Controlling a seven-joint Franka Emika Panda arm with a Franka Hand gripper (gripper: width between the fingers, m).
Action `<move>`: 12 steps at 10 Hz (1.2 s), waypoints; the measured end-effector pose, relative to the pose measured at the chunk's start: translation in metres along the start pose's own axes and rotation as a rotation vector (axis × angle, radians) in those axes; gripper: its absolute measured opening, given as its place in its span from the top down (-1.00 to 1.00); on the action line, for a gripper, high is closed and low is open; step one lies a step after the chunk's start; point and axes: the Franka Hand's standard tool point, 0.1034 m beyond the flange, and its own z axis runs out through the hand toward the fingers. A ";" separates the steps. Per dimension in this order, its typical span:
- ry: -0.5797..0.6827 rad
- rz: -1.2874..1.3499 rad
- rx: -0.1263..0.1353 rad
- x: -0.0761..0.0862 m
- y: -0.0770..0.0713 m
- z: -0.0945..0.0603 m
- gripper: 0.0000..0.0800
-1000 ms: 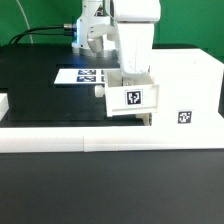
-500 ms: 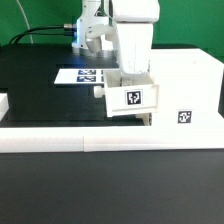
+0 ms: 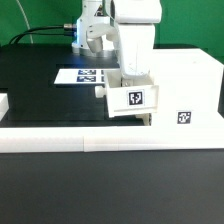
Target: Assemble drawer
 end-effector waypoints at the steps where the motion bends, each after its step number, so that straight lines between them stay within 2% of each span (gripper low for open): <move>1: 0.000 0.000 -0.001 0.000 0.000 0.000 0.90; 4: -0.010 -0.039 -0.007 0.004 0.001 -0.001 0.90; 6: -0.005 -0.027 -0.021 0.000 0.003 -0.001 0.90; 7: -0.007 -0.028 -0.013 0.000 0.002 -0.001 0.90; 8: -0.013 -0.027 0.012 -0.001 0.001 -0.001 0.90; 9: -0.012 -0.031 0.004 0.000 0.002 -0.001 0.90; 11: -0.005 -0.037 -0.029 0.004 0.003 -0.001 0.90; 12: -0.003 -0.032 -0.035 0.004 0.003 -0.001 0.90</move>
Offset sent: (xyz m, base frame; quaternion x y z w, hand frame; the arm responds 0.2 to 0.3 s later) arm 0.0108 0.0190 0.0040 -0.0267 -0.0200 -0.1176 0.9925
